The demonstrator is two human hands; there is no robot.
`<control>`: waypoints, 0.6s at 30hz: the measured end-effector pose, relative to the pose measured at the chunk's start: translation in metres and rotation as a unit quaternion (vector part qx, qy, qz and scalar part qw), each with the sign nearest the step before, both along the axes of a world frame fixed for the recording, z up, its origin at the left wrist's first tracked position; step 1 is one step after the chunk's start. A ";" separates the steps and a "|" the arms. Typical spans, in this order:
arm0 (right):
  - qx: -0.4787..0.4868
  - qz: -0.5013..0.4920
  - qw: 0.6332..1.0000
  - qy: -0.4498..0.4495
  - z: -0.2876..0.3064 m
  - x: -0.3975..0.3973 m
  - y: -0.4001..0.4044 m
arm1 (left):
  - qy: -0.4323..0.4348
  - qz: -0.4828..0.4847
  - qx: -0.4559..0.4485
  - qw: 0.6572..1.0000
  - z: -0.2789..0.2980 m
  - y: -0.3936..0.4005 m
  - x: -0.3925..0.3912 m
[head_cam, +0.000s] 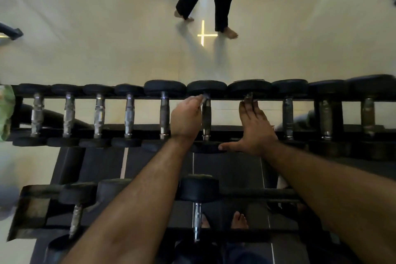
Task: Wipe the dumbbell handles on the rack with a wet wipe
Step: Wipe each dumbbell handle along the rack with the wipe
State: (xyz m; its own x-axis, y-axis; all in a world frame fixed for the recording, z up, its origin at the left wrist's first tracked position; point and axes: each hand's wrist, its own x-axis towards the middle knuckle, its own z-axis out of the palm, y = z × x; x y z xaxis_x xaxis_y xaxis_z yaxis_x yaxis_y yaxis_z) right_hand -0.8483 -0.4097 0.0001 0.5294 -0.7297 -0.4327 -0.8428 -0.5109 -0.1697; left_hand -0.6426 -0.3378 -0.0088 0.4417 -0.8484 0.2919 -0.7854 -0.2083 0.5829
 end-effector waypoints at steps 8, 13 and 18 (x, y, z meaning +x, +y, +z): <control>0.004 -0.004 1.000 -0.030 -0.002 -0.002 -0.001 | -0.147 -0.188 0.125 0.963 -0.020 -0.026 -0.001; 0.026 -0.007 0.999 -0.024 -0.001 -0.002 -0.002 | -0.005 -0.295 0.382 0.876 0.004 0.000 0.013; 0.027 -0.009 0.999 -0.014 0.001 -0.001 -0.001 | 0.012 -0.204 0.269 0.941 0.022 -0.024 0.002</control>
